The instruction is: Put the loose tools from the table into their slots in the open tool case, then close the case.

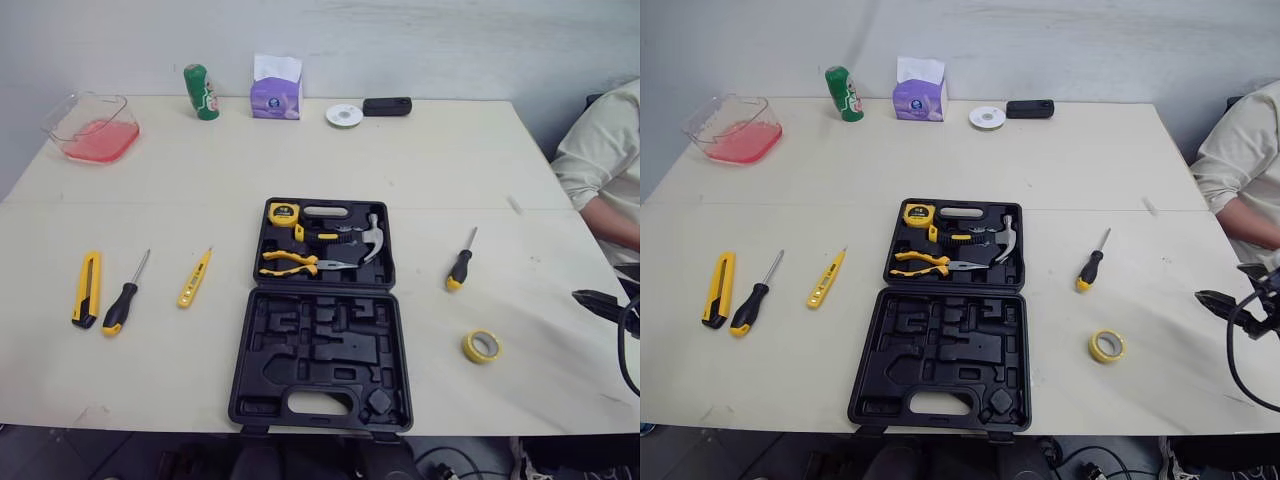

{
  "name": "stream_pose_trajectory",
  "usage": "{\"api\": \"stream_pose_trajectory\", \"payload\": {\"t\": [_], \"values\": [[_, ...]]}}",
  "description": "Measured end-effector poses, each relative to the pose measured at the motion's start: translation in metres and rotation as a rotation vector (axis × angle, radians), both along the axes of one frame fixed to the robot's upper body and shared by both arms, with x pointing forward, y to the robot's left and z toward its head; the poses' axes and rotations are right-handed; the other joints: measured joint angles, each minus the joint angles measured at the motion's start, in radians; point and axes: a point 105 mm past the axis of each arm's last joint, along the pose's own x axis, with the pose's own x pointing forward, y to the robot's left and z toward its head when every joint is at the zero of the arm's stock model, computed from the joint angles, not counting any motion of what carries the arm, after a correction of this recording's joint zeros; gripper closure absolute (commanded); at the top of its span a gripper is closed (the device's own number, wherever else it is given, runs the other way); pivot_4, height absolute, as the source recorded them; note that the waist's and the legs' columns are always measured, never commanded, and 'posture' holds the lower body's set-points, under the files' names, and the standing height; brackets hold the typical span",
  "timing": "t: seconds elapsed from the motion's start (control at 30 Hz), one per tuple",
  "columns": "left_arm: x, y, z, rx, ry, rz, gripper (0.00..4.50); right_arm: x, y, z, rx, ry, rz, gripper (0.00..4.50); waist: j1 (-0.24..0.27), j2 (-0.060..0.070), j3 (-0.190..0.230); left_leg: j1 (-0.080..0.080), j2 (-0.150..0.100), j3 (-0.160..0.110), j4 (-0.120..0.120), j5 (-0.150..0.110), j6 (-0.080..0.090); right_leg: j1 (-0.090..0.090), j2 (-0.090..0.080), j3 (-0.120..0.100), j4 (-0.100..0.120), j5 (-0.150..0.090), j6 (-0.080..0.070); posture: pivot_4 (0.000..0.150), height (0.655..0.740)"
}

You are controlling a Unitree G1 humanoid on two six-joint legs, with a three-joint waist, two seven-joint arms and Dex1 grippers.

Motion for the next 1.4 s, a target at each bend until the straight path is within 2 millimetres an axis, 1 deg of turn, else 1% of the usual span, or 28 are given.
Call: {"api": "stream_pose_trajectory", "payload": {"t": [0.07, 0.1, 0.17, 0.23, 0.27, 0.3, 0.37, 0.43, 0.53, 0.6, 0.73, 0.87, 0.97, 1.1, 1.2, 1.23, 1.27, 1.4], "values": [[0.014, -0.026, 0.001, -0.035, -0.004, -0.084, 0.0, 0.008, 0.019, 0.005, 0.047, -0.026, 0.056, 0.07, 0.001, 0.0, 0.0, -0.001, 0.0, 0.0, 0.001, 0.0, 0.0, 0.0, 0.0, 0.0, 0.001, 0.0, 0.0, 0.15, 0.74], [0.021, -0.043, 0.003, -0.054, -0.004, -0.135, 0.0, 0.012, 0.031, 0.011, 0.075, -0.043, 0.09, 0.07, 0.001, 0.0, 0.0, -0.002, 0.0, 0.0, 0.001, 0.0, 0.0, -0.001, 0.0, 0.0, 0.001, 0.0, 0.0, 0.15, 0.74], [0.032, -0.07, 0.01, -0.083, -0.001, -0.205, 0.0, 0.015, 0.053, 0.021, 0.117, -0.064, 0.159, 0.07, 0.001, 0.0, 0.0, -0.003, 0.0, -0.001, 0.002, 0.001, -0.001, -0.002, 0.001, 0.0, 0.002, 0.0, 0.0, 0.15, 0.74], [0.043, -0.098, 0.014, -0.119, 0.021, -0.259, 0.0, 0.015, 0.084, 0.033, 0.15, -0.077, 0.267, 0.07, 0.002, 0.001, 0.0, -0.004, 0.0, -0.001, 0.002, 0.001, -0.001, -0.002, 0.001, 0.0, 0.002, 0.0, 0.0, 0.15, 0.74], [0.047, -0.107, 0.015, -0.134, 0.027, -0.264, 0.0, 0.013, 0.097, 0.037, 0.16, -0.081, 0.312, 0.07, 0.003, 0.001, 0.0, -0.004, 0.0, -0.002, 0.002, 0.001, -0.001, -0.002, 0.001, 0.0, 0.002, 0.0, 0.0, 0.15, 0.74], [0.051, -0.114, 0.015, -0.15, 0.034, -0.248, 0.0, 0.011, 0.111, 0.042, 0.166, -0.08, 0.359, 0.07, 0.003, 0.001, 0.001, -0.004, 0.0, -0.002, 0.002, 0.001, -0.001, -0.002, 0.001, 0.0, 0.002, 0.0, 0.0, 0.15, 0.74], [0.058, -0.115, 0.011, -0.187, 0.048, -0.167, 0.0, 0.008, 0.13, 0.048, 0.199, -0.082, 0.421, 0.07, 0.005, 0.001, 0.001, -0.004, 0.0, -0.003, 0.002, 0.001, -0.001, -0.002, 0.002, -0.001, 0.002, 0.0, 0.0, 0.15, 0.74], [0.068, -0.119, 0.005, -0.242, 0.059, -0.082, 0.0, 0.002, 0.163, 0.056, 0.249, -0.078, 0.538, 0.07, 0.004, 0.001, 0.001, -0.005, 0.0, -0.004, 0.004, 0.001, -0.002, -0.003, 0.002, -0.001, 0.003, 0.0, 0.0, 0.15, 0.74], [0.076, -0.129, -0.004, -0.244, 0.127, -0.055, 0.0, -0.014, 0.208, 0.066, 0.268, -0.06, 0.737, 0.07, 0.004, 0.0, 0.0, -0.008, 0.0, -0.005, 0.005, 0.004, -0.007, -0.004, 0.002, -0.002, 0.002, 0.0, 0.0, 0.15, 0.74], [0.079, -0.133, -0.01, -0.205, 0.172, -0.058, 0.0, -0.022, 0.227, 0.067, 0.283, -0.04, 0.827, 0.07, 0.006, 0.0, 0.0, -0.011, 0.0, -0.006, 0.005, 0.005, -0.009, -0.006, 0.001, -0.003, 0.001, 0.0, 0.0, 0.15, 0.74], [0.083, -0.14, -0.022, -0.185, 0.225, -0.083, 0.0, -0.034, 0.247, 0.06, 0.296, 0.033, 0.95, 0.07, 0.008, 0.0, 0.0, -0.016, -0.001, -0.006, 0.006, 0.005, -0.009, -0.011, -0.001, -0.004, 0.0, 0.0, 0.001, 0.15, 0.74], [0.087, -0.142, -0.022, -0.189, 0.219, -0.079, 0.0, -0.036, 0.256, 0.068, 0.297, 0.011, 1.009, 0.07, 0.009, 0.0, 0.0, -0.016, -0.001, -0.006, 0.006, 0.005, -0.009, -0.012, -0.001, -0.005, 0.001, 0.0, 0.001, 0.15, 0.74], [0.092, -0.151, -0.023, -0.196, 0.211, -0.089, 0.0, -0.039, 0.265, 0.063, 0.275, 0.035, 1.061, 0.07, 0.009, 0.0, 0.0, -0.016, -0.001, -0.007, 0.008, 0.005, -0.009, -0.012, -0.001, -0.005, 0.002, 0.0, 0.001, 0.15, 0.74], [0.093, -0.149, -0.024, -0.162, 0.212, -0.08, 0.0, -0.034, 0.271, 0.063, 0.26, 0.0, 1.073, 0.07, 0.009, 0.0, 0.0, -0.016, -0.001, -0.007, 0.009, 0.005, -0.009, -0.012, -0.001, -0.005, 0.003, 0.0, 0.001, 0.15, 0.74], [0.094, -0.149, -0.025, -0.152, 0.207, -0.077, 0.0, -0.029, 0.271, 0.063, 0.274, -0.011, 1.062, 0.07, 0.01, 0.0, 0.0, -0.016, -0.001, -0.007, 0.01, 0.005, -0.009, -0.012, -0.001, -0.005, 0.004, 0.0, 0.001, 0.15, 0.74], [0.094, -0.149, -0.026, -0.148, 0.205, -0.072, 0.54, -0.029, 0.272, 0.063, 0.278, -0.013, 1.07, 0.0, 0.01, 0.0, 0.0, -0.016, -0.001, -0.007, 0.01, 0.005, -0.009, -0.012, -0.001, -0.005, 0.005, 0.0, 0.001, 0.15, 0.74], [0.095, -0.148, -0.027, -0.144, 0.204, -0.065, 0.83, -0.029, 0.273, 0.064, 0.276, -0.013, 1.079, 0.0, 0.01, 0.0, 0.0, -0.016, -0.001, -0.007, 0.011, 0.005, -0.009, -0.012, -0.001, -0.005, 0.005, 0.0, 0.001, 0.15, 0.74], [0.096, -0.141, -0.027, -0.149, 0.186, -0.029, 2.6, -0.029, 0.276, 0.06, 0.26, -0.007, 1.098, 0.0, 0.011, 0.0, 0.0, -0.016, -0.001, -0.007, 0.012, 0.005, -0.009, -0.012, -0.001, -0.004, 0.005, 0.0, 0.001, 0.15, 0.74]]}}
